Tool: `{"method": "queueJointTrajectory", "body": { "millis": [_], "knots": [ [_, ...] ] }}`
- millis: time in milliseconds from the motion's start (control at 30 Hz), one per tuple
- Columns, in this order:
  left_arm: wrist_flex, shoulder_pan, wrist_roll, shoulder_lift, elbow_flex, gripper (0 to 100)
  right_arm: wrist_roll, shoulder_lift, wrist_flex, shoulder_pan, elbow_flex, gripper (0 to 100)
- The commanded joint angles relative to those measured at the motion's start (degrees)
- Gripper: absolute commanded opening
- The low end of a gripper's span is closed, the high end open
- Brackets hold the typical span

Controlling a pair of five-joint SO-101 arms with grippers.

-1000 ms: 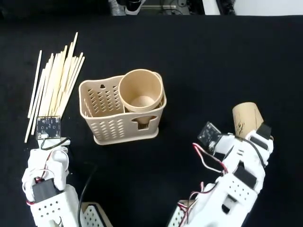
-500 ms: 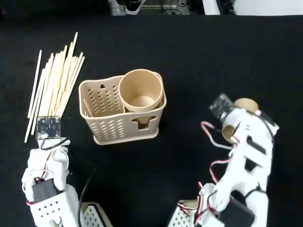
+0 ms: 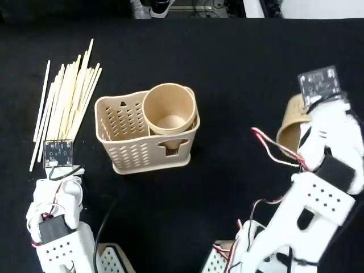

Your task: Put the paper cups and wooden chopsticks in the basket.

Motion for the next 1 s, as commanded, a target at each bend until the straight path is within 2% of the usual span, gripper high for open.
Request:
{"method": "queueJointTrajectory", "body": {
  "millis": [0,100,367,567,667,967],
  "knots": [
    [-0.4,0.7,-0.4,-0.4,1.0,3,-4.8,-1.5,18.9,-5.3,-18.8,1.2],
    [-0.4,0.6,-0.4,-0.4,1.0,3,-7.8,0.6,29.6,-11.8,-31.6,1.2],
    [-0.4,0.6,-0.4,-0.4,1.0,3,-18.6,14.3,45.3,-34.6,-63.3,1.2],
    [-0.4,0.4,-0.4,-0.4,1.0,3,-20.7,18.9,45.7,-50.9,-69.0,1.2],
    [-0.4,0.3,-0.4,-0.4,1.0,3,-20.7,21.9,45.7,-53.5,-66.0,1.2],
    [-0.4,0.6,-0.4,-0.4,1.0,3,-20.4,29.8,45.5,-53.5,-64.2,1.5]
  ]
}}
